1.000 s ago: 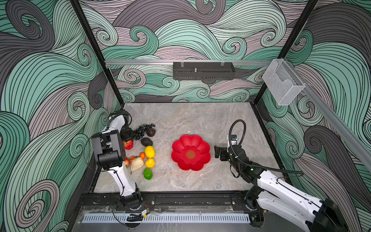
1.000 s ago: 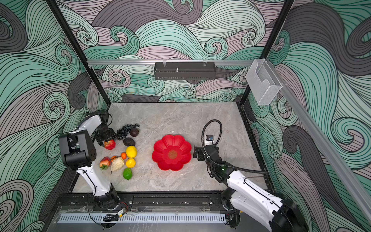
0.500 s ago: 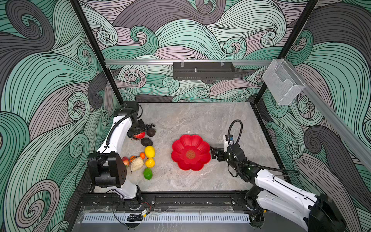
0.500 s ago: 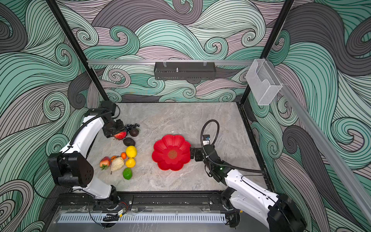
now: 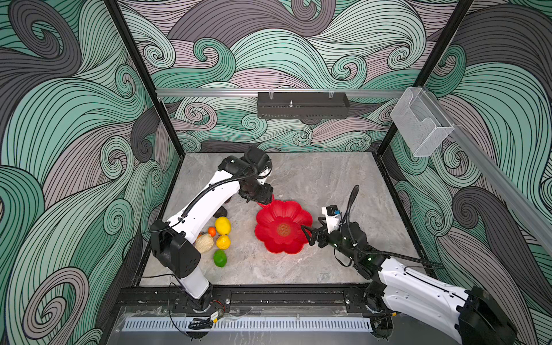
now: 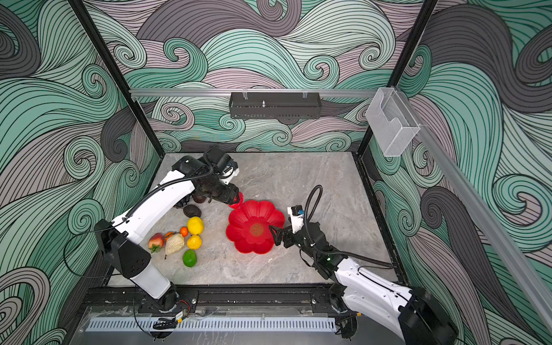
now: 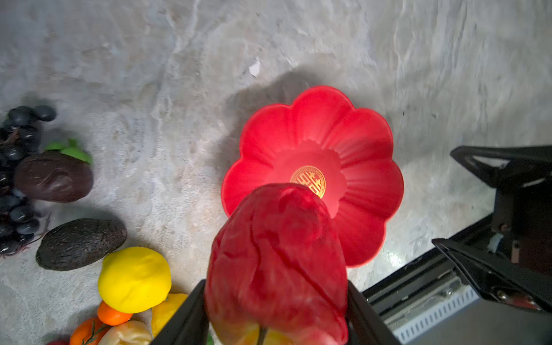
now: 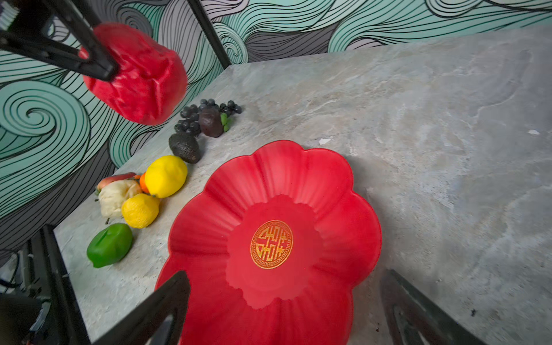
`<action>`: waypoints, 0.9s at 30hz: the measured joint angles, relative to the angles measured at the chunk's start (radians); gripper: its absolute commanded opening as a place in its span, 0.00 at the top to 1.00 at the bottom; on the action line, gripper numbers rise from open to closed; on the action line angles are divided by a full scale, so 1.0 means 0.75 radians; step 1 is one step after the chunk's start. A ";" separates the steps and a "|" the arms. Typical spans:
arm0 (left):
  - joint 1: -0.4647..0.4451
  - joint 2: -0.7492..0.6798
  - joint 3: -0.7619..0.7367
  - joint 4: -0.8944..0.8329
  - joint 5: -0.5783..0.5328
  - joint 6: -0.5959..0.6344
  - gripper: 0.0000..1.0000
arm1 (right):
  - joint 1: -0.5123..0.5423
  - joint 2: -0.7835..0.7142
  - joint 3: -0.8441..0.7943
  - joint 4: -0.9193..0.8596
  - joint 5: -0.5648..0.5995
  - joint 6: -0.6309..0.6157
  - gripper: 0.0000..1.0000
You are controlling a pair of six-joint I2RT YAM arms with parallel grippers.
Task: Place and organize the fake fruits in the fruit bowl
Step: 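Lift the red apple with the left gripper and carry it over the bowl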
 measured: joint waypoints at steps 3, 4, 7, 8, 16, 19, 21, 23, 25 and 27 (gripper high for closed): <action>-0.080 0.050 0.024 -0.036 0.001 0.042 0.43 | 0.027 -0.003 -0.001 0.049 -0.007 -0.053 0.02; -0.106 0.065 0.031 -0.039 0.001 0.055 0.43 | 0.035 -0.003 -0.001 0.066 -0.009 -0.071 0.02; -0.181 0.093 0.042 -0.051 -0.020 0.086 0.43 | 0.058 -0.003 -0.003 0.104 -0.021 -0.116 0.01; -0.209 0.101 0.043 -0.057 -0.042 0.097 0.42 | 0.063 -0.003 -0.007 0.119 -0.022 -0.129 0.01; -0.298 0.276 0.117 -0.101 -0.197 0.107 0.43 | 0.069 -0.153 -0.129 0.133 0.102 -0.168 0.01; -0.306 0.376 0.156 -0.112 -0.250 0.096 0.42 | 0.069 -0.279 -0.165 0.106 0.193 -0.168 0.01; -0.311 0.434 0.178 -0.120 -0.270 0.087 0.42 | 0.069 -0.364 -0.186 0.093 0.254 -0.166 0.01; -0.319 0.495 0.204 -0.127 -0.283 0.080 0.42 | 0.068 -0.434 -0.202 0.079 0.313 -0.163 0.01; -0.327 0.545 0.232 -0.135 -0.292 0.071 0.43 | 0.069 -0.470 -0.210 0.071 0.355 -0.158 0.01; -0.334 0.592 0.263 -0.138 -0.296 0.062 0.42 | 0.068 -0.483 -0.211 0.056 0.388 -0.151 0.01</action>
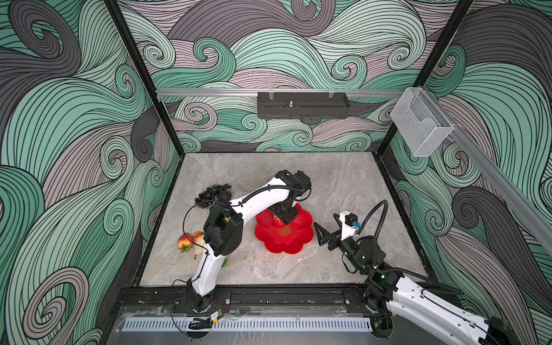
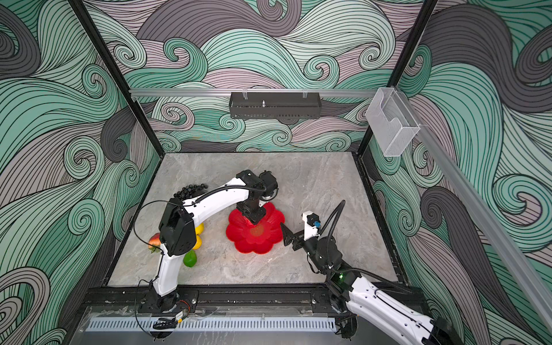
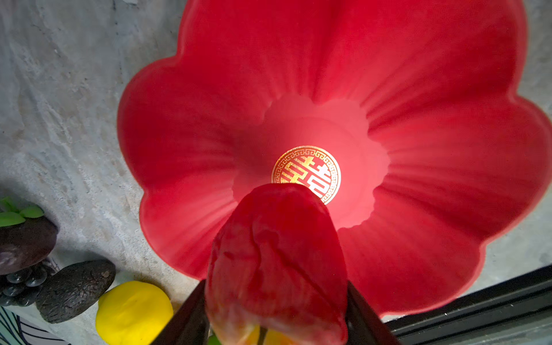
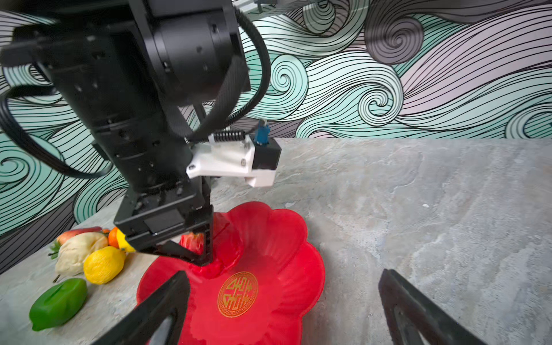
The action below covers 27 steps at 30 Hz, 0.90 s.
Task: Place and organize the fake fruits in the fruit bowl
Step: 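Lower the apple into the bowl centre and open the left gripper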
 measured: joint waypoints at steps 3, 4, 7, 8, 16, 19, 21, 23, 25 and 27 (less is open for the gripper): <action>-0.005 0.048 0.025 0.001 -0.003 -0.018 0.42 | 0.000 -0.001 -0.001 -0.024 0.037 0.008 0.01; -0.006 0.062 0.031 0.001 -0.003 -0.025 0.42 | 0.000 -0.001 -0.001 -0.032 0.046 0.009 0.01; -0.008 0.091 0.041 0.003 -0.003 -0.050 0.41 | 0.000 0.001 -0.002 -0.041 0.068 0.014 0.01; -0.008 0.096 0.041 0.003 -0.003 -0.056 0.40 | 0.000 0.002 -0.002 -0.043 0.071 0.016 0.01; -0.014 0.105 0.017 0.020 0.013 -0.096 0.32 | -0.003 0.029 -0.002 -0.051 0.090 0.038 0.01; -0.014 0.105 0.002 0.032 0.024 -0.102 0.32 | -0.006 0.036 -0.002 -0.051 0.094 0.043 0.01; -0.014 0.105 -0.007 0.042 0.030 -0.108 0.29 | -0.009 0.040 -0.002 -0.051 0.095 0.045 0.01; -0.014 0.106 -0.015 0.048 0.037 -0.113 0.25 | -0.009 0.045 -0.002 -0.051 0.095 0.046 0.01; -0.014 0.106 -0.024 0.054 0.043 -0.116 0.17 | -0.010 0.047 -0.002 -0.051 0.095 0.048 0.01; -0.014 0.106 -0.036 0.062 0.042 -0.125 0.11 | -0.011 0.053 -0.002 -0.051 0.095 0.048 0.01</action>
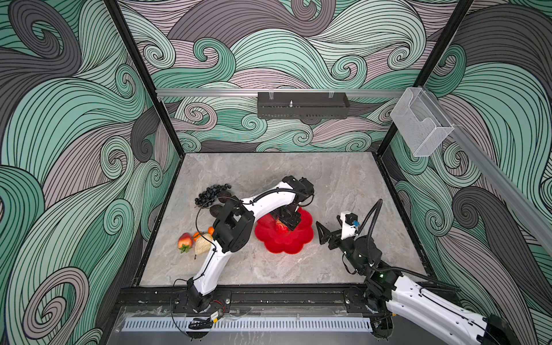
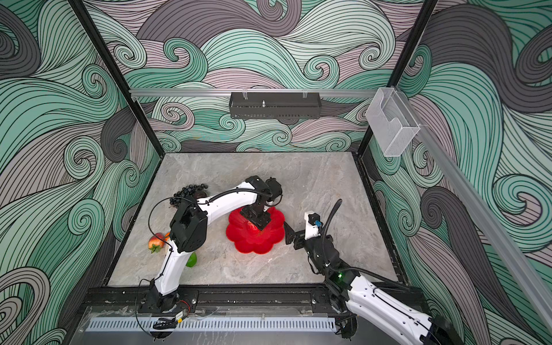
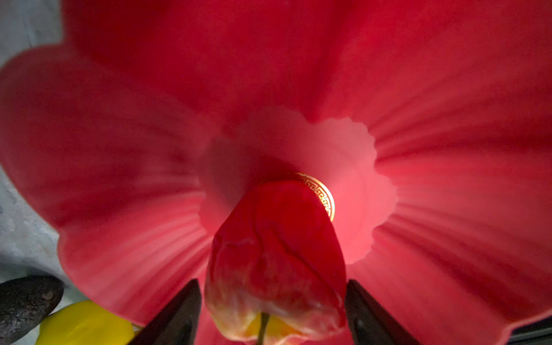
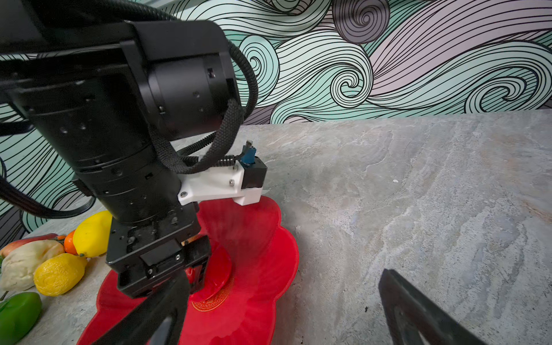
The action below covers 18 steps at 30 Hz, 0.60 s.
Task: Place and organize the fake fruits in the fruit bowl
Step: 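Lower the apple into the bowl centre and open the left gripper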
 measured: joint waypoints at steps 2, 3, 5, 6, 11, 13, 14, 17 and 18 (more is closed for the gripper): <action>0.000 -0.001 -0.020 0.014 -0.002 -0.007 0.07 | -0.003 0.006 0.000 0.000 -0.001 0.001 0.01; 0.000 -0.003 -0.033 0.021 -0.002 -0.009 0.05 | -0.004 0.008 0.001 0.000 -0.001 0.001 0.01; 0.000 -0.010 -0.058 0.037 0.001 -0.014 0.02 | -0.005 0.013 0.000 0.000 -0.001 0.003 0.01; 0.000 -0.018 -0.070 0.045 0.002 -0.015 0.02 | -0.005 0.014 0.001 0.000 -0.001 0.005 0.01; 0.013 -0.128 -0.119 0.089 0.023 -0.029 0.01 | -0.007 0.019 0.000 -0.001 -0.001 0.011 0.01; 0.022 -0.207 -0.138 0.107 0.036 -0.045 0.01 | -0.007 0.018 0.000 -0.001 -0.001 0.015 0.01; 0.028 -0.244 -0.148 0.113 0.039 -0.052 0.01 | -0.007 0.017 0.000 -0.001 -0.001 0.016 0.01; 0.055 -0.408 -0.211 0.144 0.042 -0.089 0.01 | -0.008 0.007 0.000 -0.003 -0.001 0.021 0.01; 0.069 -0.476 -0.245 0.149 0.041 -0.107 0.01 | -0.008 0.003 0.000 -0.003 -0.001 0.022 0.01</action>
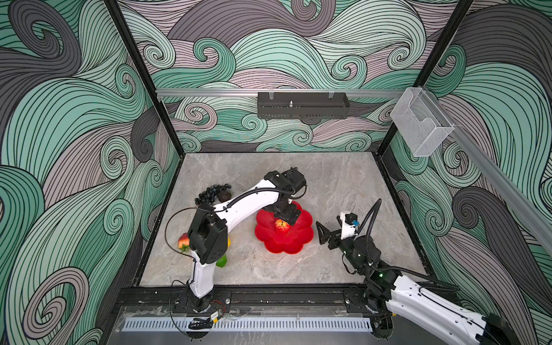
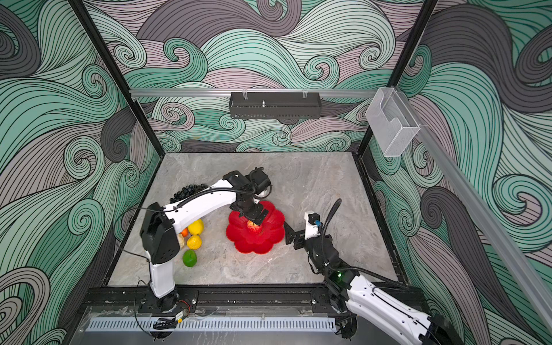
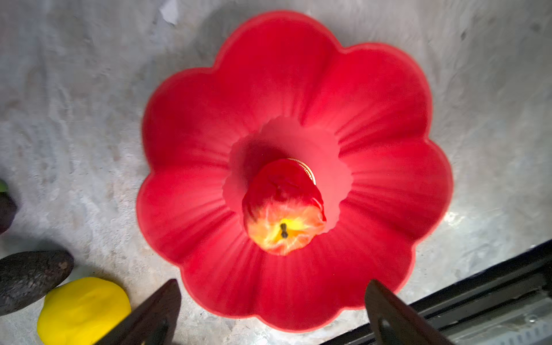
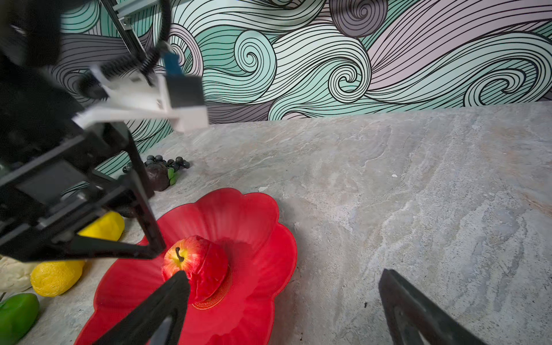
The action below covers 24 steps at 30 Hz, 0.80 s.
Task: Place and organize the fake fruits in the fruit bowl
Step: 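Lower the apple into the bowl centre and open the left gripper, then move the left gripper back over the remaining fruits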
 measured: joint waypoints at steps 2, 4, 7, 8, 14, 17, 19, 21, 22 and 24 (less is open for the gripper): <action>0.034 -0.135 -0.071 0.002 -0.022 -0.037 0.01 | -0.003 -0.008 0.000 -0.002 0.000 0.002 0.01; 0.077 -0.312 -0.176 0.010 -0.084 -0.075 0.01 | -0.006 -0.015 0.000 -0.005 0.001 0.004 0.01; 0.164 -0.574 -0.347 0.005 -0.189 -0.140 0.03 | -0.009 -0.015 0.000 -0.010 0.004 0.010 0.01; 0.198 -0.644 -0.391 -0.004 -0.213 -0.167 0.03 | -0.012 -0.012 0.000 -0.012 0.005 0.013 0.01; 0.393 -1.001 -0.719 -0.011 -0.366 -0.429 0.03 | -0.034 0.026 0.002 -0.043 0.006 0.048 0.01; 0.469 -1.092 -0.882 -0.012 -0.387 -0.574 0.03 | -0.043 0.034 0.003 -0.058 0.005 0.064 0.01; 0.556 -1.107 -0.966 -0.003 -0.384 -0.643 0.02 | -0.048 0.034 0.003 -0.062 0.004 0.073 0.01; 0.649 -1.106 -1.034 0.018 -0.369 -0.680 0.01 | -0.053 0.033 0.003 -0.065 0.004 0.079 0.01; 0.692 -1.104 -1.063 0.030 -0.357 -0.692 0.01 | -0.056 0.033 0.003 -0.067 0.003 0.083 0.01; 0.781 -1.102 -1.113 0.059 -0.319 -0.703 0.01 | -0.061 0.033 0.003 -0.068 0.003 0.089 0.01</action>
